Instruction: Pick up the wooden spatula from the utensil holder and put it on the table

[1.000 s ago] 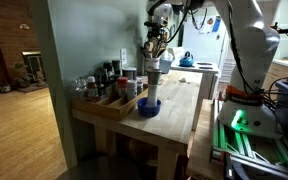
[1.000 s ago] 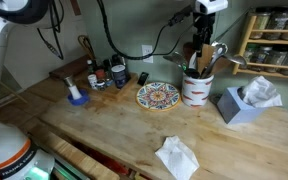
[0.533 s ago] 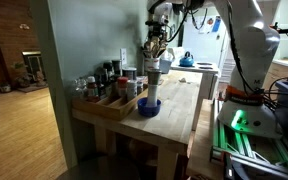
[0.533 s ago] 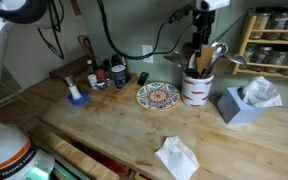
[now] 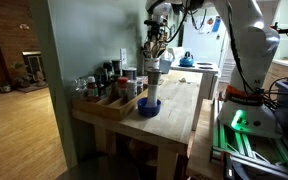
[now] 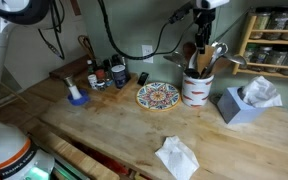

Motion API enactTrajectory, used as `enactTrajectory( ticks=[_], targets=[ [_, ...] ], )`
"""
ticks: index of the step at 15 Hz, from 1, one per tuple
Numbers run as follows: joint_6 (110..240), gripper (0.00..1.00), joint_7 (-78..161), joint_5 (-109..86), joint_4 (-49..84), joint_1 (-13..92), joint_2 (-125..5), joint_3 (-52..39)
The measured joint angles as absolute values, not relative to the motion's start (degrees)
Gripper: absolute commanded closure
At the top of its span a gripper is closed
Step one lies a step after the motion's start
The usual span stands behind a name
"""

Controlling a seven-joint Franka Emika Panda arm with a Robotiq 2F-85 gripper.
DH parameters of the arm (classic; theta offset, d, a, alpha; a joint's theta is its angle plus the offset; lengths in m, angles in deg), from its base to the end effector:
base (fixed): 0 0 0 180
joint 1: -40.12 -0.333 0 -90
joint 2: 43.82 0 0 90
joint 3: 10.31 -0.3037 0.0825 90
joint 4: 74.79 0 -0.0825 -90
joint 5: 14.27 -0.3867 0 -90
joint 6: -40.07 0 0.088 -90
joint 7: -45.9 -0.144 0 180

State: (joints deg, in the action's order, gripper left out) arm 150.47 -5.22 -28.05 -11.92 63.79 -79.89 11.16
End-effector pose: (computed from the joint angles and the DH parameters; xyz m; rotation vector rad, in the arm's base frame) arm 0.5984 -0.4582 0.4479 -2.0973 2.2585 -0.3632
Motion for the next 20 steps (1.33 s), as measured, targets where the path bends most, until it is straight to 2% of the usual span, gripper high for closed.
enactTrajectory(
  ticks=[3,4,6,13,20],
  targets=[
    [152.72,0.97,-5.11,-28.05,-11.96,63.69,-80.47,11.15],
    [153.18,1.00,-5.07,-28.04,-11.98,63.67,-80.63,11.15],
    [153.03,0.97,-4.75,-27.52,-12.17,63.67,-80.82,11.22],
    [146.76,0.98,-3.30,-23.39,-13.41,63.71,-80.64,11.65],
    [145.74,0.98,-1.93,-23.23,-13.58,63.71,-78.65,11.69]
  ],
)
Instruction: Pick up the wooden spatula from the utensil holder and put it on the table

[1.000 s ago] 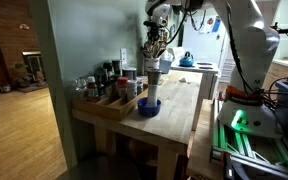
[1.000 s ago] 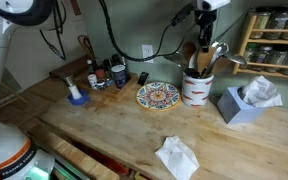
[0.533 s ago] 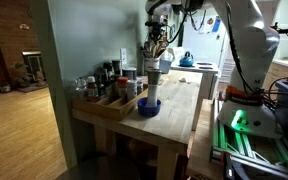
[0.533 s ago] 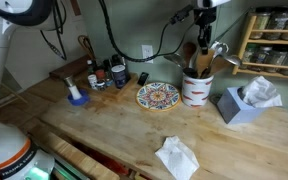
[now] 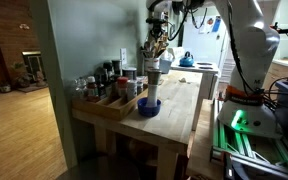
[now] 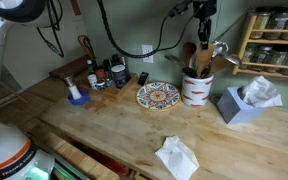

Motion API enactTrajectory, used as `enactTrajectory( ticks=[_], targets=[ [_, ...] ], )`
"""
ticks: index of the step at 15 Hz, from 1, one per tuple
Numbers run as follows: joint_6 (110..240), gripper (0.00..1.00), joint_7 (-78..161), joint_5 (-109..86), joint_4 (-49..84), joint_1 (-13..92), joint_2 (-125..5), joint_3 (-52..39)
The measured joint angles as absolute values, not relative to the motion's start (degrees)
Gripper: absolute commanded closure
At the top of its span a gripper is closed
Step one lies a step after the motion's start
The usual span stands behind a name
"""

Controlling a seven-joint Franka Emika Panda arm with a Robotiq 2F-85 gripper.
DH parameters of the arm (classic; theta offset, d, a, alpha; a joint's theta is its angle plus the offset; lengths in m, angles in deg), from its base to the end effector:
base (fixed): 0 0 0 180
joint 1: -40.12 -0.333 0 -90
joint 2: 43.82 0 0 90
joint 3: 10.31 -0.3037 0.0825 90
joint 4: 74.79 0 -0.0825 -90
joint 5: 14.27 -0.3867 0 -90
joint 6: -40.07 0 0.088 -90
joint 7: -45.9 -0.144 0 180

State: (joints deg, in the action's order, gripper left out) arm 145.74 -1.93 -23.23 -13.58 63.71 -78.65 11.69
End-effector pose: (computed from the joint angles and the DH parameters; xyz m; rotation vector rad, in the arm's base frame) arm 0.5833 -0.4593 0.4695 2.1736 -2.1754 0.3195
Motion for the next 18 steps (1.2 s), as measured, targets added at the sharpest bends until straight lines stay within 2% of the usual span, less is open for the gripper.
enactTrajectory(
  ticks=[18],
  targets=[
    [132.37,0.98,6.13,-26.22,-14.45,67.84,-62.81,12.49]
  ],
)
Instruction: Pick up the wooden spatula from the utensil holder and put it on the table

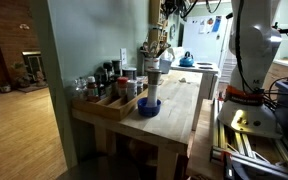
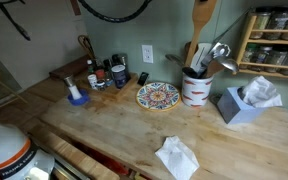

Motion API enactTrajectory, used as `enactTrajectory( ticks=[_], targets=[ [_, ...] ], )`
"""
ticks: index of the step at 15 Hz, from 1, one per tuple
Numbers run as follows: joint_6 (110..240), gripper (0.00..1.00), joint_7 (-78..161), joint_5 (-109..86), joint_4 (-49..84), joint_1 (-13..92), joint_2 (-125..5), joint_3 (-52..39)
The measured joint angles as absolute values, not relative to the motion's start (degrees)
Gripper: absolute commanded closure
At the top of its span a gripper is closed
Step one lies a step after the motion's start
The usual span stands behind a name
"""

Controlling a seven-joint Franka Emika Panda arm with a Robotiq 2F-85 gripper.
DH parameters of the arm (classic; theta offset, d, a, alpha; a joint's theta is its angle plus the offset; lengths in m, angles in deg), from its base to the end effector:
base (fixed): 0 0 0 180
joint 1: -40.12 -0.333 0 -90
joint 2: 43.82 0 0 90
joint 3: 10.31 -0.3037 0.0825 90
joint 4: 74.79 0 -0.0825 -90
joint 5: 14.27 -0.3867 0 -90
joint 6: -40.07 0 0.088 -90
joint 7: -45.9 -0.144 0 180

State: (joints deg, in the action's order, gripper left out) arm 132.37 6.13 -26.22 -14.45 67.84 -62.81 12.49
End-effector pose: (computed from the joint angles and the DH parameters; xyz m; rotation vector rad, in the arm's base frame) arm 0.4758 -0.4505 0.6381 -2.2120 2.1079 -0.3899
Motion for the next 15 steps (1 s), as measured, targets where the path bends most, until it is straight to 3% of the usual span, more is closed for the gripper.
enactTrajectory(
  ticks=[8,15],
  targets=[
    [118.43,0.98,19.37,-29.96,-14.45,69.52,-59.67,12.13],
    [114.84,0.98,24.94,-29.78,-10.24,66.55,-59.50,9.00]
  ],
)
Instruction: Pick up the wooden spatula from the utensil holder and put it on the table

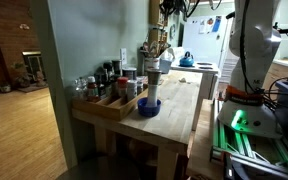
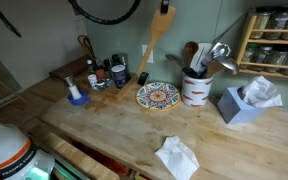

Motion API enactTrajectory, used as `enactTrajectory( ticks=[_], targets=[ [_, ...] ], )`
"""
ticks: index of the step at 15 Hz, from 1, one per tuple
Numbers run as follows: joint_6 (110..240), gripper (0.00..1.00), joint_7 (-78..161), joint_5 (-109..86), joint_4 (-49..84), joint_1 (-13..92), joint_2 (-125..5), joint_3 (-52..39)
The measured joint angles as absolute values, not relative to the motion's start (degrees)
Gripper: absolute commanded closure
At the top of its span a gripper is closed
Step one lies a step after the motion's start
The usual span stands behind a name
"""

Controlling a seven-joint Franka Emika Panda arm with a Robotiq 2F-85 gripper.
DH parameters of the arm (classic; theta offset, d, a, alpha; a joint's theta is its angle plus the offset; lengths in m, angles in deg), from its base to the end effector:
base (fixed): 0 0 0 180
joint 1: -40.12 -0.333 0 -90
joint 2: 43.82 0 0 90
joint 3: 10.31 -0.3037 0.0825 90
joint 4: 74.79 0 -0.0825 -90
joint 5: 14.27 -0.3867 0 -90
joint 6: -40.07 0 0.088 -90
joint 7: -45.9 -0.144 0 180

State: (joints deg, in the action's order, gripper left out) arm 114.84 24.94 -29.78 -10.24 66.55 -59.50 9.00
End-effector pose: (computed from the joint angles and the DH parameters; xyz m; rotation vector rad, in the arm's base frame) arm 0.4702 -0.3748 0.6079 -2.5210 1.5378 0.0656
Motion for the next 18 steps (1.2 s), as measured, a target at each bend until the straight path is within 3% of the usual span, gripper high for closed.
enactTrajectory(
  ticks=[11,12,16,18],
  targets=[
    [116.47,0.98,28.84,-26.61,11.89,64.06,-54.47,8.59],
    [116.47,0.94,29.42,-26.43,13.45,64.04,-53.97,8.59],
    [116.47,0.94,30.77,-26.44,17.00,63.98,-52.90,8.59],
    [116.47,0.98,30.84,-26.44,17.15,63.94,-52.68,8.59]
  ],
)
